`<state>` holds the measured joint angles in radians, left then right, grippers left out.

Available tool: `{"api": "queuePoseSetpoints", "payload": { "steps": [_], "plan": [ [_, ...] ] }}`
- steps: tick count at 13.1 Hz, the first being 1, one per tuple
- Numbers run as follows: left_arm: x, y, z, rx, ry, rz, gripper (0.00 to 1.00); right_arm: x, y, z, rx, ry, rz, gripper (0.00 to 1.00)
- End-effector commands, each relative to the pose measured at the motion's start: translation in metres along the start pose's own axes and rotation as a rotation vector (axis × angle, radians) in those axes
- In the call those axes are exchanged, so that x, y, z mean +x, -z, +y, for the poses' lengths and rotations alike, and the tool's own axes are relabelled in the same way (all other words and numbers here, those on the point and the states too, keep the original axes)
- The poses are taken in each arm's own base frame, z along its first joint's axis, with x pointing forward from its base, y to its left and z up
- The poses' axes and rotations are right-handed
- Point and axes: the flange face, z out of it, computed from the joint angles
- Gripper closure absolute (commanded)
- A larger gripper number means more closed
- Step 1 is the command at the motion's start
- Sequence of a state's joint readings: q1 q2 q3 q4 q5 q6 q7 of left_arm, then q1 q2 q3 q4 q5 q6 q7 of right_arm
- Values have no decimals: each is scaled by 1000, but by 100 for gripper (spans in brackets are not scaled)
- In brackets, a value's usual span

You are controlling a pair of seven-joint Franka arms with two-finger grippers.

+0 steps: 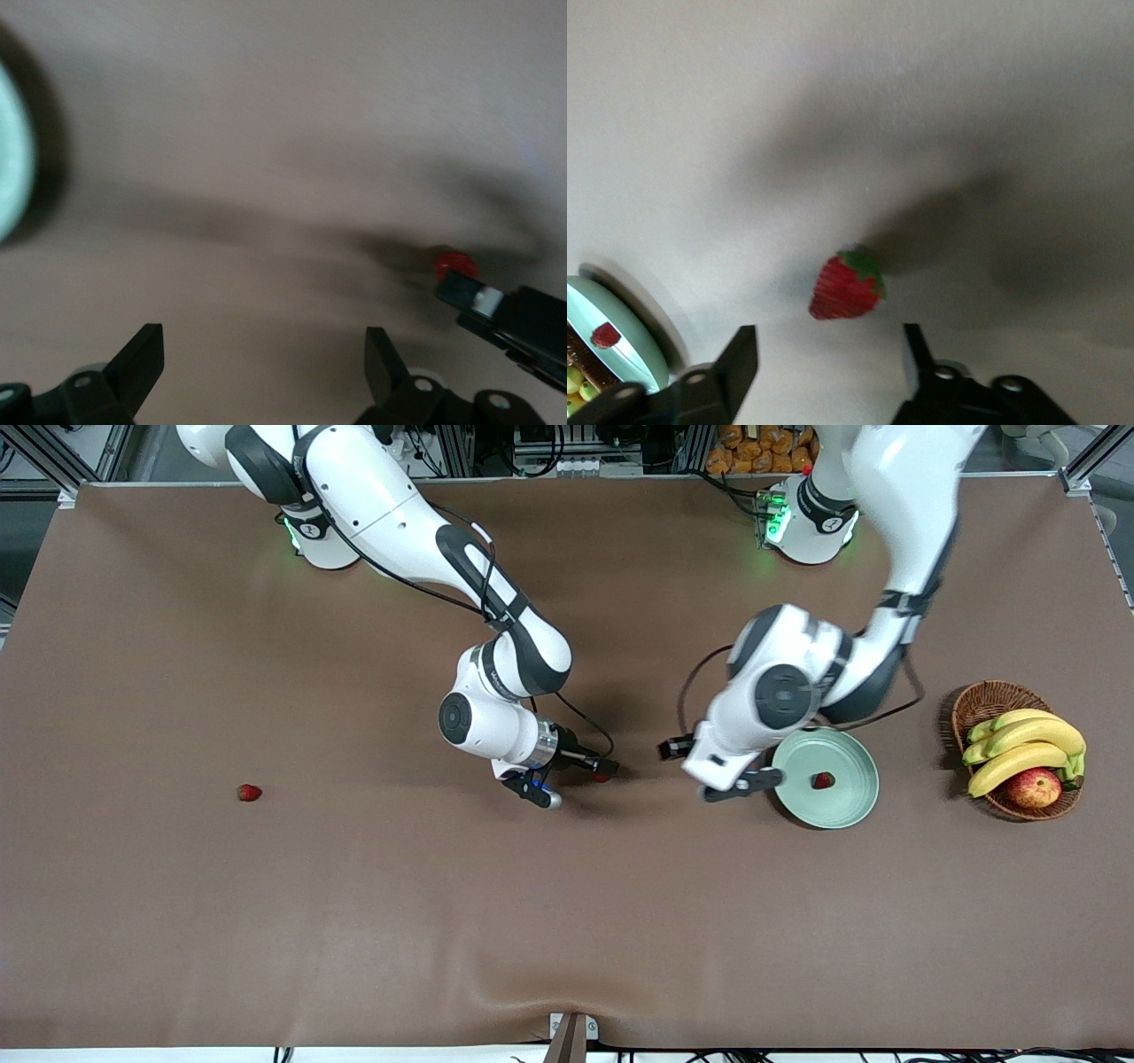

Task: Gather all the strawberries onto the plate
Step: 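Pass the second strawberry from the right gripper to the left gripper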

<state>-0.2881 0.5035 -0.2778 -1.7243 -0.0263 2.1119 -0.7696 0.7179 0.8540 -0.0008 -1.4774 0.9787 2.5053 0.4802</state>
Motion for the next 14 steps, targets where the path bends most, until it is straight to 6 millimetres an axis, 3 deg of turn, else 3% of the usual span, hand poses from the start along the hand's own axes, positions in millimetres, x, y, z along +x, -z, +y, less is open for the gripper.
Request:
{"api": "queuePoseSetpoints", "payload": {
  "steps": [1, 4, 7, 8, 10, 12, 14],
  "plan": [
    [-4, -14, 27, -26, 36, 11, 0, 29, 40, 4, 27, -50, 2, 0],
    [-22, -40, 66, -70, 117, 34, 0, 103, 137, 47, -24, -104, -14, 0],
    [-22, -57, 99, -121, 182, 53, 0, 165, 231, 99, -280, -5, 17, 0],
    [-19, -67, 101, -138, 197, 58, 0, 181, 258, 117, -367, 21, 54, 0],
    [-14, -89, 103, -161, 212, 65, 0, 206, 292, 156, -564, 101, 98, 0],
    [-7, -103, 97, -141, 250, 85, 0, 231, 321, 198, -750, 317, 64, 0],
    [-10, -118, 97, -117, 261, 85, 0, 258, 350, 248, -767, 404, 7, 0]
  ]
}}
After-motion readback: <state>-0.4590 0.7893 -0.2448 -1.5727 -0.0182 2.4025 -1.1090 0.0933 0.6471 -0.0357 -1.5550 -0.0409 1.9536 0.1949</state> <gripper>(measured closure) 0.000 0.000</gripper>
